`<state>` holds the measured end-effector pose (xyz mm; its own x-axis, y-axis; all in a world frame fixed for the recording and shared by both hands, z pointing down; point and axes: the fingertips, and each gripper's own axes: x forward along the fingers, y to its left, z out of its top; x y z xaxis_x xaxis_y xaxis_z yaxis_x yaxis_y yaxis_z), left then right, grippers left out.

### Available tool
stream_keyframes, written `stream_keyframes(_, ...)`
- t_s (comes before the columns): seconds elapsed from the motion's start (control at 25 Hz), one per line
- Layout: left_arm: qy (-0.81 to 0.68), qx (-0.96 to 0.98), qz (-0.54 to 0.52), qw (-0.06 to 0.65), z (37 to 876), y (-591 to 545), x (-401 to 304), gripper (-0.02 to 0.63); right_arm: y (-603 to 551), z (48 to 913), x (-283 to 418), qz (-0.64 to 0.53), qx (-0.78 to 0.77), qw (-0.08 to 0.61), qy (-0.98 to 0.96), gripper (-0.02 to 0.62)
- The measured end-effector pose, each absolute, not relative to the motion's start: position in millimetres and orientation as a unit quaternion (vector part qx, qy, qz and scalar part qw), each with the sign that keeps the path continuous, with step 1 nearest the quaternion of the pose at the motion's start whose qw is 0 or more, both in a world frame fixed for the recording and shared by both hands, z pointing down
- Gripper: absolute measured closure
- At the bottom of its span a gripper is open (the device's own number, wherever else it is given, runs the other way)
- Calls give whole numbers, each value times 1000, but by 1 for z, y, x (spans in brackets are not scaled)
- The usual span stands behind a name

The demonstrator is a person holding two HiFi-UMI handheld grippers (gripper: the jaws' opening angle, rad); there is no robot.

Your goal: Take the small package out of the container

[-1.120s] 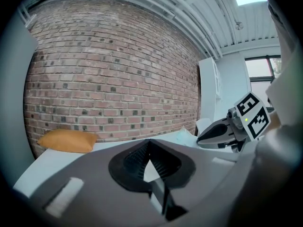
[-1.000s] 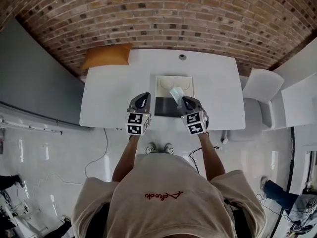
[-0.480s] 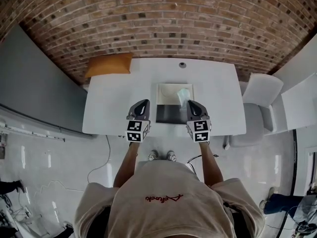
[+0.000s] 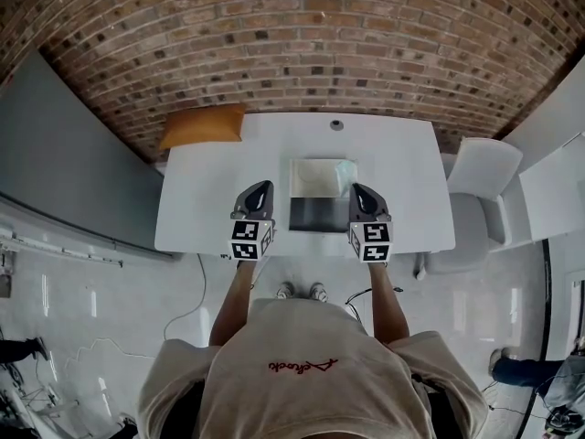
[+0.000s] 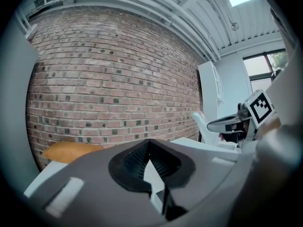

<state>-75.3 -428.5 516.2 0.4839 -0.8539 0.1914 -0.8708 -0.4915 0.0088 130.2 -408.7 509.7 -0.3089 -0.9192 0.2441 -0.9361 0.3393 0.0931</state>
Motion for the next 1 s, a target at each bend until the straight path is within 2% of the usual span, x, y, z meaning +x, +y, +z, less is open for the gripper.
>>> stream_keyframes(1.0, -503, 860, 71, 52, 513, -432, -73, 600, -408, 510, 135, 34, 587, 118, -801, 584)
